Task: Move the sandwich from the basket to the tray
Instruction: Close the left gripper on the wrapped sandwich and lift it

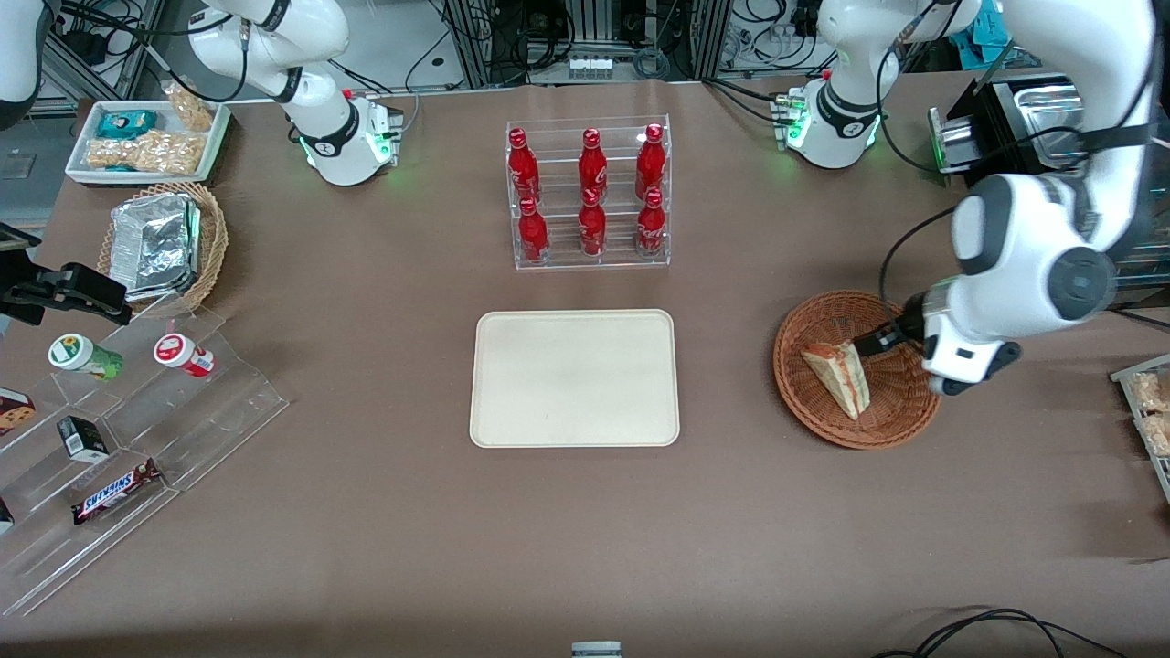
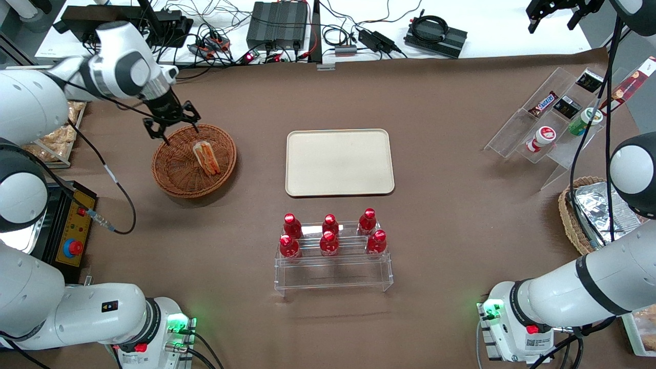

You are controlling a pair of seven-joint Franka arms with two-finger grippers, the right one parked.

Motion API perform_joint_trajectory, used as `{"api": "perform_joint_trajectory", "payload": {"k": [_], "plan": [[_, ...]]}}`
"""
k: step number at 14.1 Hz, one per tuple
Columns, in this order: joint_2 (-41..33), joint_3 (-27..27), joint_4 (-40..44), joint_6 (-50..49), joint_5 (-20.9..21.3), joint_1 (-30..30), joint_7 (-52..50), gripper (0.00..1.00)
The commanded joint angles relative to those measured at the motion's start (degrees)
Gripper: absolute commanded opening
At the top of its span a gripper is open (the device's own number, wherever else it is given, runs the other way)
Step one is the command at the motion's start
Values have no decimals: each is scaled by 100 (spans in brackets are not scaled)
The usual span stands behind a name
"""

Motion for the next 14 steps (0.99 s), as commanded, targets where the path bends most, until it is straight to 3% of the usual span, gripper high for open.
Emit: {"api": "perform_joint_trajectory", "payload": {"k": [1, 12, 13, 14], "plan": [[-211, 38, -755, 1132, -410, -180, -693, 100], [721, 82, -958, 2005, -430, -313, -826, 100], [800, 91, -897, 2005, -464, -305, -878, 87], [783, 108, -836, 1953, -456, -209, -1087, 44]]}}
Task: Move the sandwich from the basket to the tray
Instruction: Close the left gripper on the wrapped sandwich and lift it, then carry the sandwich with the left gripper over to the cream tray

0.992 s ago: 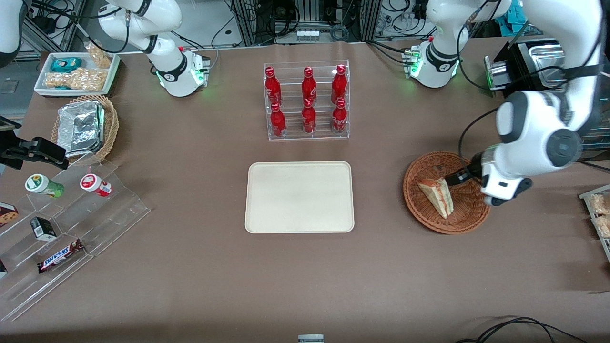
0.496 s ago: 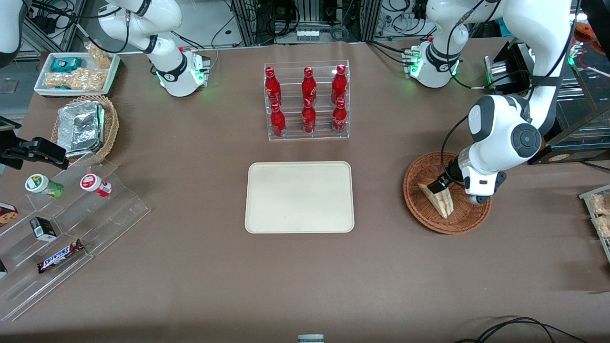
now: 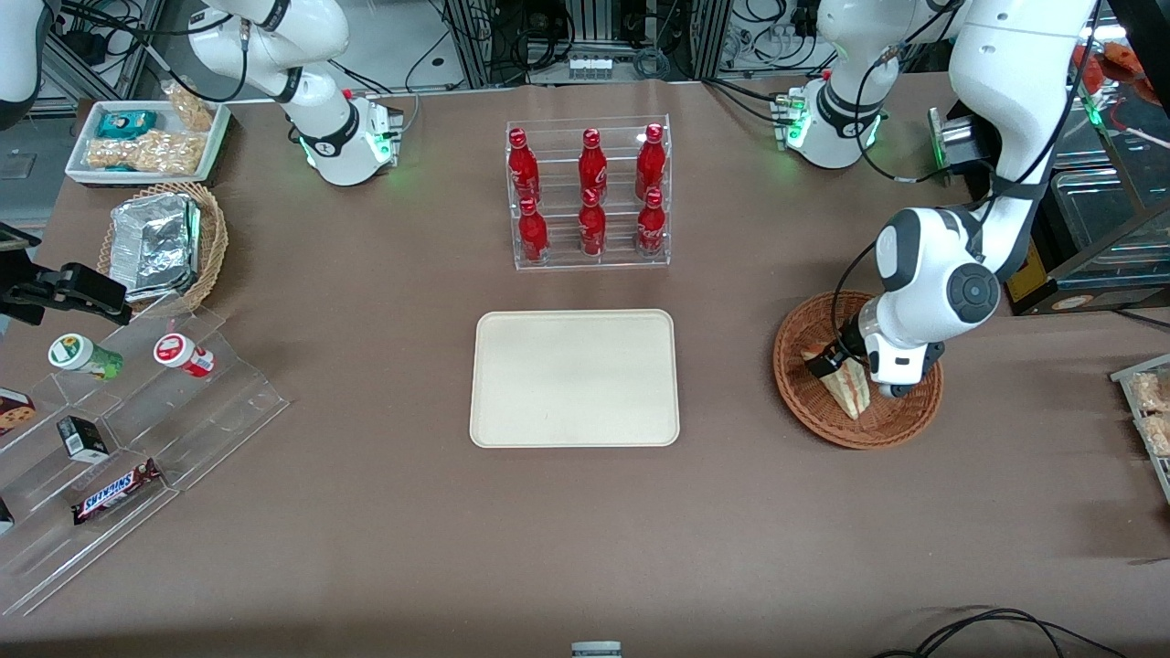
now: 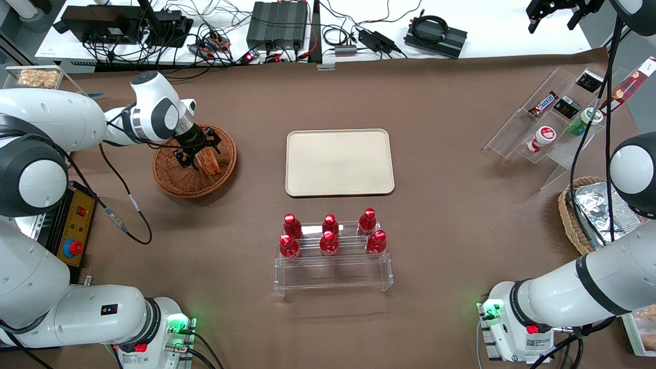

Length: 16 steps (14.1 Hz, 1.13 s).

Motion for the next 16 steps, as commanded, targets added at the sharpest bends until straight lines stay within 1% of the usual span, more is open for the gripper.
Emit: {"api": "perform_joint_trajectory", "payload": {"k": [1, 2, 4, 5, 8, 10, 11, 12, 13, 14, 15, 16], "plan": [[13, 55, 109, -30, -38, 183, -287, 27], [13, 55, 109, -48, -21, 202, -287, 14], [22, 47, 118, -40, -21, 202, -305, 5], [-4, 46, 136, -48, -21, 202, -313, 3], [-285, -23, 250, -119, -3, 132, -374, 4], [-601, -182, 303, -223, -3, -165, -340, 4], [-654, -191, 538, -694, 14, -384, -340, 5], [-611, -234, 906, -1395, 67, -769, -314, 6], [-515, -235, 1336, -1794, 137, -1191, -322, 7], [-366, -235, 1618, -1885, 338, -1491, -383, 8], [-208, -235, 1795, -1894, 627, -1912, -401, 8], [-24, -235, 1919, -1859, 821, -2281, -454, 8]]}}
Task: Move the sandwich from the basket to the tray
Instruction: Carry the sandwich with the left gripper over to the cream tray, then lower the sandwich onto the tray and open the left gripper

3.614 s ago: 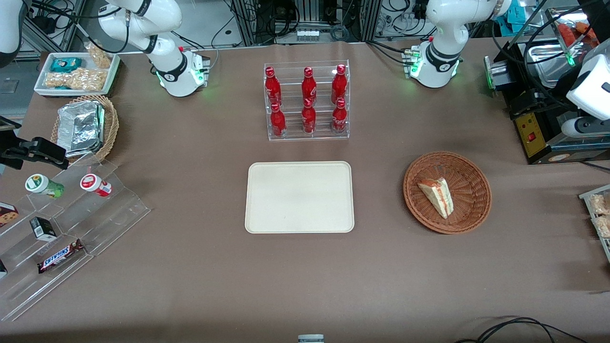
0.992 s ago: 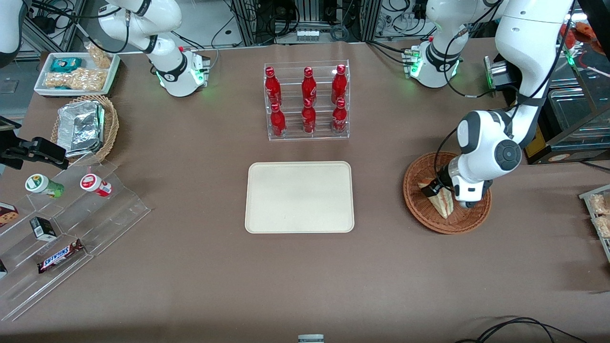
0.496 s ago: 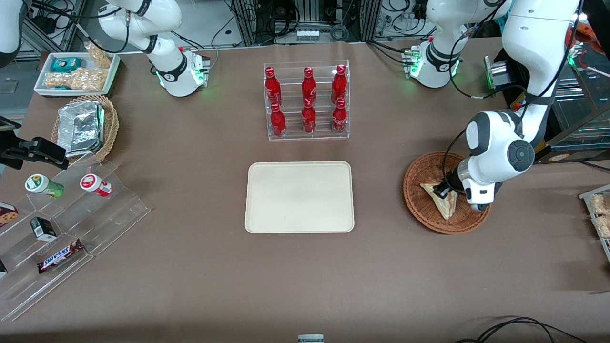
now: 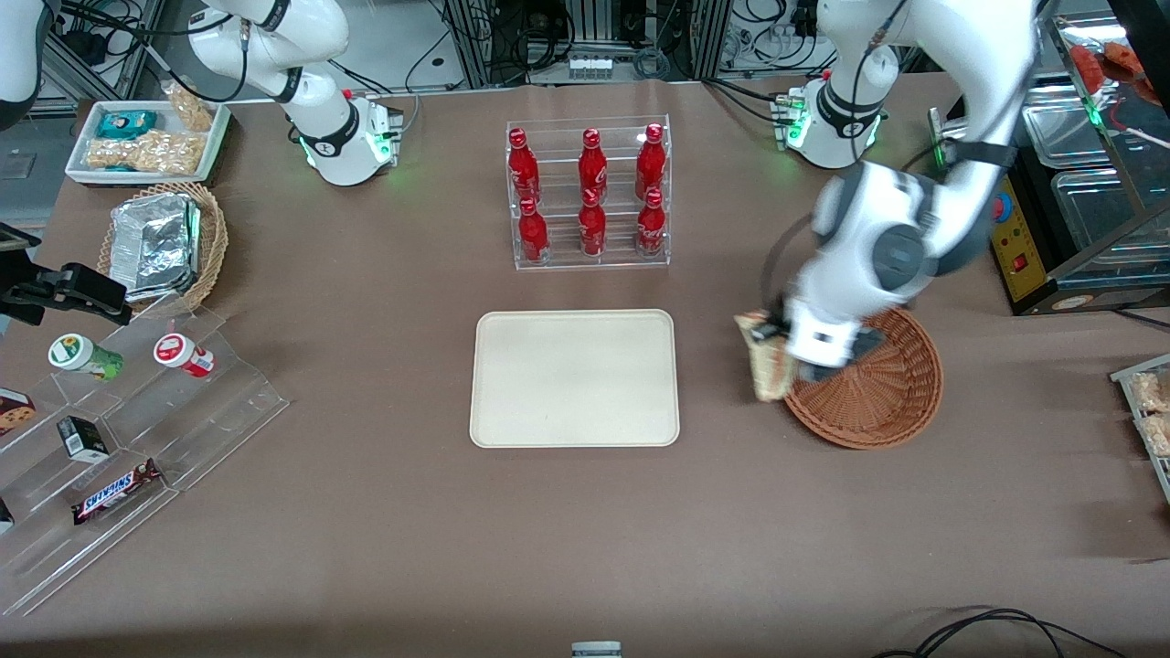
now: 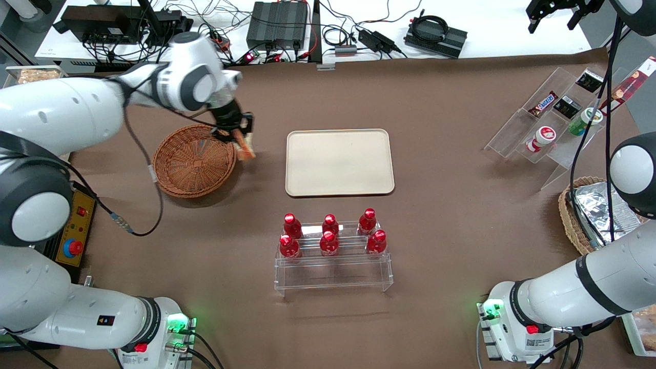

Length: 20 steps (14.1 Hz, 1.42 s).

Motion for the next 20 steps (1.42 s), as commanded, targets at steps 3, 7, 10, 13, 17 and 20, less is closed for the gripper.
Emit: {"api": "perform_joint_trajectory", "payload": {"k": [3, 7, 10, 13, 17, 20], "plan": [[1373, 84, 1519, -140, 872, -1548, -489, 9], [2753, 119, 2979, -210, 1644, -2402, -1648, 11], [3458, 119, 3771, -526, 2190, -2596, -2064, 15], [3959, 110, 4544, -562, 2191, -2693, -2099, 20], [4162, 110, 4775, -492, 2183, -2702, -2169, 35], [4180, 128, 4836, -500, 2235, -2764, -2275, 100]]}}
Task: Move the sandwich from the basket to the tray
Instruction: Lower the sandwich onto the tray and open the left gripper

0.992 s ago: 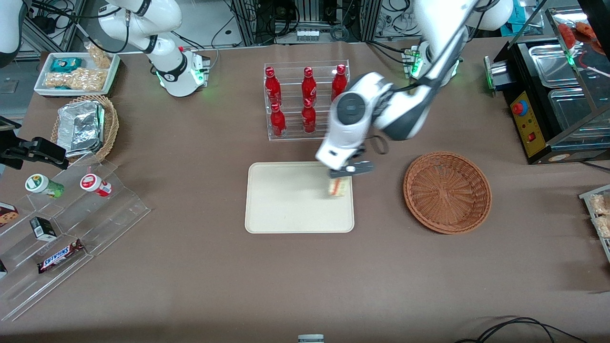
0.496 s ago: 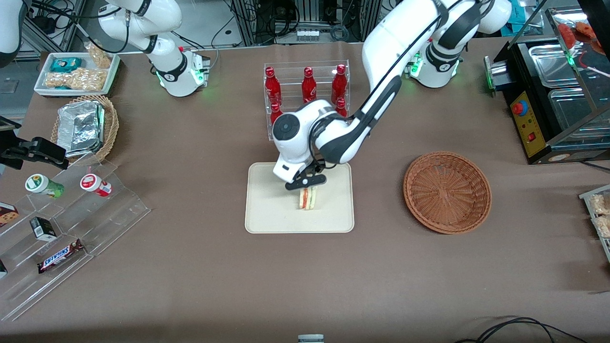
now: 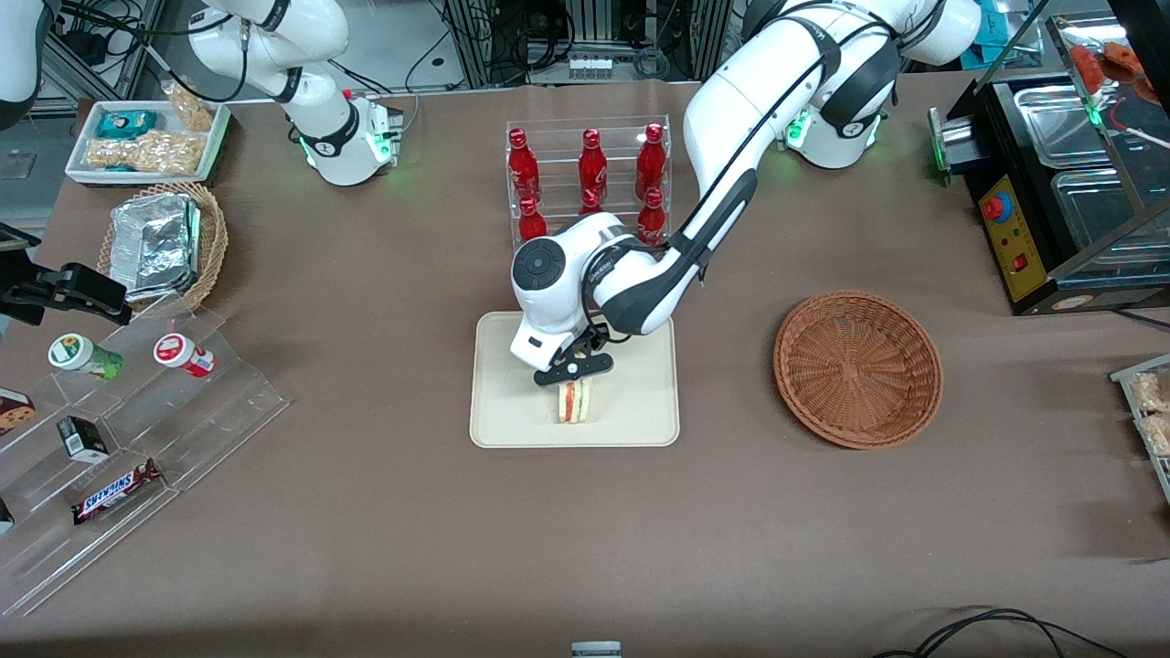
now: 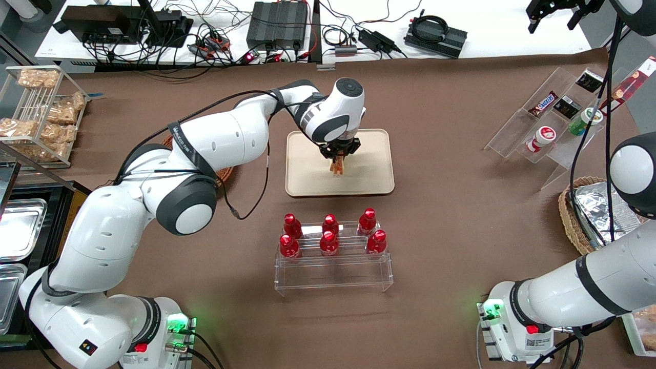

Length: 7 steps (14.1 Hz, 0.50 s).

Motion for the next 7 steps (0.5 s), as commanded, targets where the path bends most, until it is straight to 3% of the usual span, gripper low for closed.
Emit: {"api": "perform_joint_trajectory", "payload": {"k": [1, 7], "plan": [[104, 90, 319, -177, 134, -160, -236, 100], [-764, 125, 302, -1142, 46, 209, -430, 100]]}}
